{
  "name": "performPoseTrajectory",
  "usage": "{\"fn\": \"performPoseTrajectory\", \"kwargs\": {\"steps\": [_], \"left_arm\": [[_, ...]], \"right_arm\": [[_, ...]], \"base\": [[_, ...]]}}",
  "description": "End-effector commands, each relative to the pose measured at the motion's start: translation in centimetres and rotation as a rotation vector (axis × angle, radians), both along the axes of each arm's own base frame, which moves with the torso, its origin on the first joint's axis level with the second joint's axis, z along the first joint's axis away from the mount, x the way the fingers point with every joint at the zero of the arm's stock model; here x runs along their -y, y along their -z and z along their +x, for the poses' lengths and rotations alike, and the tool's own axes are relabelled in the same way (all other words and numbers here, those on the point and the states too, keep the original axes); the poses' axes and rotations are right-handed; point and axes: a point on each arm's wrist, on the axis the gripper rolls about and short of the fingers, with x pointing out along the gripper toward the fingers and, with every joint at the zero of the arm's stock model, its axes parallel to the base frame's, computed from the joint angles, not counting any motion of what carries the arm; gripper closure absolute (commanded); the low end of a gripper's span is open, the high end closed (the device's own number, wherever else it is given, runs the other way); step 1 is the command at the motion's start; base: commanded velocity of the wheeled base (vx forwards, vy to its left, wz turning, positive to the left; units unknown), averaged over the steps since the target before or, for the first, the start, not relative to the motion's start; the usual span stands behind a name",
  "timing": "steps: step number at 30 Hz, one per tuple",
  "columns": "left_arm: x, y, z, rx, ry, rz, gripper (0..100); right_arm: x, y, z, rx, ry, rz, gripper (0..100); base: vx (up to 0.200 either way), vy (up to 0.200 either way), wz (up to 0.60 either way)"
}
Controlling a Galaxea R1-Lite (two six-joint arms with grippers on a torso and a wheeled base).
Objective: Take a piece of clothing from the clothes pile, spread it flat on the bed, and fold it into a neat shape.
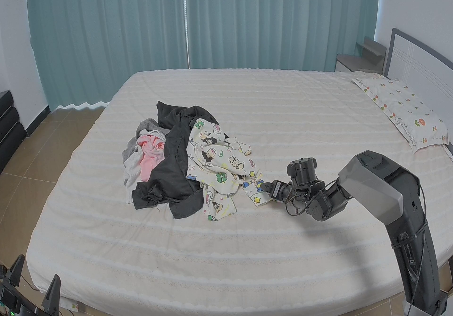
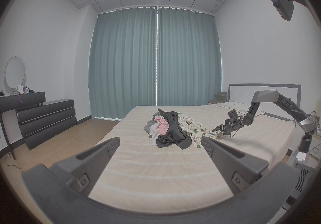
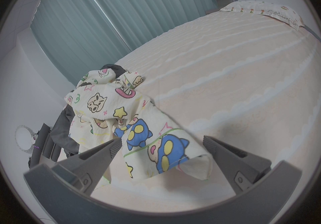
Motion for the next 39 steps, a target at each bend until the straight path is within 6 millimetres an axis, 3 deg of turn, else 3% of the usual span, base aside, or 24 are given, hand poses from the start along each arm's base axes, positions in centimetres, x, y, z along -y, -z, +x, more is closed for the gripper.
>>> {"fn": "performPoseTrajectory", "kwargs": {"steps": [1,2,12,17,20,24,30,39], "left_arm": [[0.0,0.5,0.0,-0.002,0.0,0.0,0],[0.0,0.5,0.0,-0.002,0.0,0.0,0],[0.0,0.5,0.0,-0.002,0.0,0.0,0],[0.0,0.5,0.0,-0.002,0.0,0.001,0],[0.0,0.5,0.0,-0.002,0.0,0.004,0],[0.0,0.5,0.0,-0.002,0.0,0.004,0],[0.0,0.5,0.0,-0.002,0.0,0.009,0],[0.0,0.5,0.0,-0.002,0.0,0.004,0]], "right_arm": [[-0.7,0.7,0.2,-0.007,-0.012,-0.003,0],[-0.8,0.6,0.3,-0.011,-0.011,-0.004,100],[-0.9,0.9,0.6,-0.026,-0.001,-0.011,100],[-0.3,-0.3,-0.1,-0.04,0.023,0.013,100],[0.9,-2.6,-2.6,-0.082,0.016,0.056,100],[2.5,-4.1,-4.8,-0.065,-0.035,0.106,100],[5.0,-7.1,-11.5,-0.029,-0.167,0.192,100],[7.2,-10.0,-18.7,-0.007,-0.279,0.218,100]], "base": [[0.0,0.0,0.0],[0.0,0.0,0.0],[0.0,0.0,0.0],[0.0,0.0,0.0],[0.0,0.0,0.0],[0.0,0.0,0.0],[0.0,0.0,0.0],[0.0,0.0,0.0]]}}
